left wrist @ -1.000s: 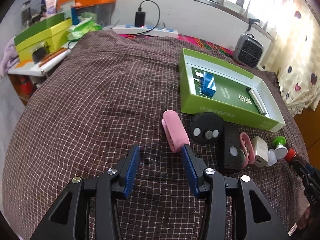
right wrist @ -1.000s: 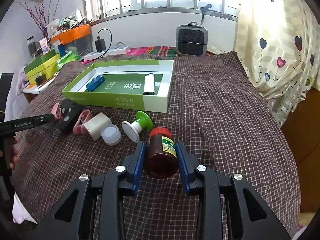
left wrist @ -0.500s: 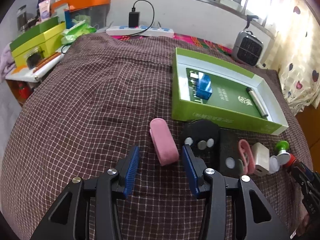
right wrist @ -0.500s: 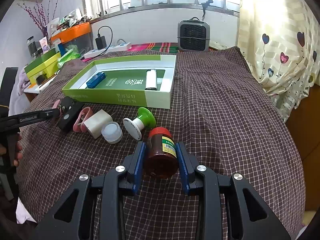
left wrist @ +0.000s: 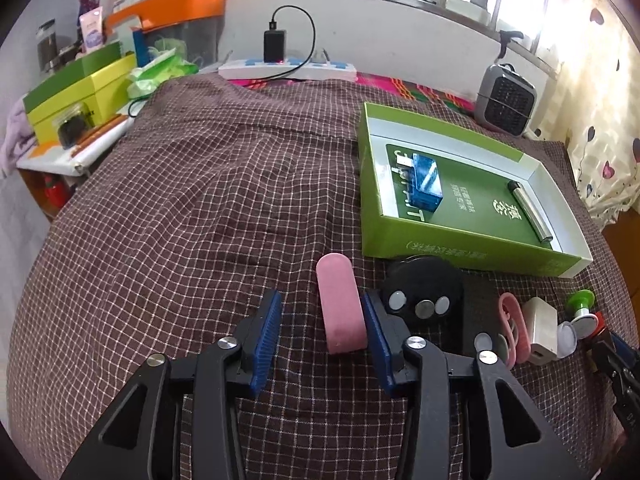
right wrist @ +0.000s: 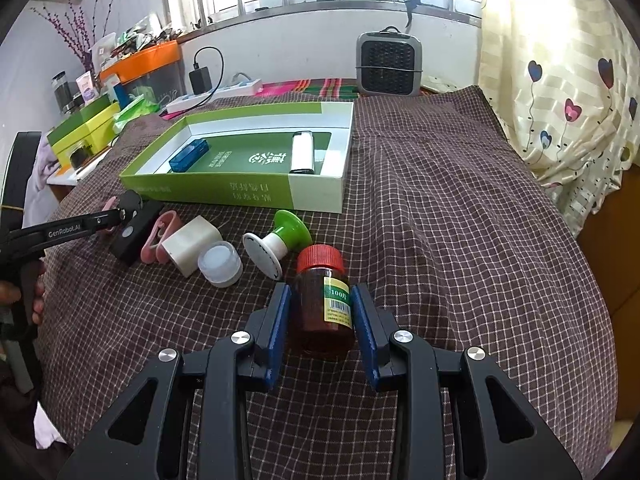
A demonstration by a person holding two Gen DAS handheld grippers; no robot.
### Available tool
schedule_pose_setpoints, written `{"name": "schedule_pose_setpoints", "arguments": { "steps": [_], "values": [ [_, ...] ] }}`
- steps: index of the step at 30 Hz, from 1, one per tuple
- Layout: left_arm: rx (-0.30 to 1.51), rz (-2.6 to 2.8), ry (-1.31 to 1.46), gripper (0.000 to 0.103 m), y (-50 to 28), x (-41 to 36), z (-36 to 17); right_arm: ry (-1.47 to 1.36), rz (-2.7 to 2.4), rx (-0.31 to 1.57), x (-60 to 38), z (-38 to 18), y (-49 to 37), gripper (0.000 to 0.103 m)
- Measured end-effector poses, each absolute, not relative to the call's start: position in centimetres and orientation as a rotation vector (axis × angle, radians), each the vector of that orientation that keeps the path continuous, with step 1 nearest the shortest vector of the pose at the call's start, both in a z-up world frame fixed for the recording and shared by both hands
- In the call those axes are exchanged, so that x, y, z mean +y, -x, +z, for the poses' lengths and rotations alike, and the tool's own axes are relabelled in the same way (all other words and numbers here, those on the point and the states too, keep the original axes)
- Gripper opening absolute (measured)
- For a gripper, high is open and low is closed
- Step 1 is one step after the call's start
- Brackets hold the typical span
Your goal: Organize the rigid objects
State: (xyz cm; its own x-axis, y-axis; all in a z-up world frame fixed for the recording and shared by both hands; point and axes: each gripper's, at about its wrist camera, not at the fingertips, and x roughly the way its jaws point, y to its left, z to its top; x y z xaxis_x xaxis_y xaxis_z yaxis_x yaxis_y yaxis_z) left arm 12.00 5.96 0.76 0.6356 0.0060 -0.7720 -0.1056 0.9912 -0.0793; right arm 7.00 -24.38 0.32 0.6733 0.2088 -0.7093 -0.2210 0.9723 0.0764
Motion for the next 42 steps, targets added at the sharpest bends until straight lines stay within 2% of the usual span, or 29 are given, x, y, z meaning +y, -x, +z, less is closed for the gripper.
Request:
{"name": "schedule_pose_setpoints", "arguments": {
  "steps": [8, 17, 42],
  "values": [
    [0.877, 0.048, 0.123, 0.022, -12.0, 5.9, 0.8, 0.014, 0.24, 0.796, -24.4, 0.2, -7.0, 0.033],
    [0.865, 0.029, 0.129, 0.017, -11.7, 5.9, 1.0, 0.013, 0.24, 0.796, -24.4, 0.2, -7.0, 0.033],
    [0.804, 0.002, 0.139, 0.017, -9.9, 6.2, 3.4, -0.034, 0.236, 0.77, -25.1, 1.0, -6.3, 0.033]
  ]
}}
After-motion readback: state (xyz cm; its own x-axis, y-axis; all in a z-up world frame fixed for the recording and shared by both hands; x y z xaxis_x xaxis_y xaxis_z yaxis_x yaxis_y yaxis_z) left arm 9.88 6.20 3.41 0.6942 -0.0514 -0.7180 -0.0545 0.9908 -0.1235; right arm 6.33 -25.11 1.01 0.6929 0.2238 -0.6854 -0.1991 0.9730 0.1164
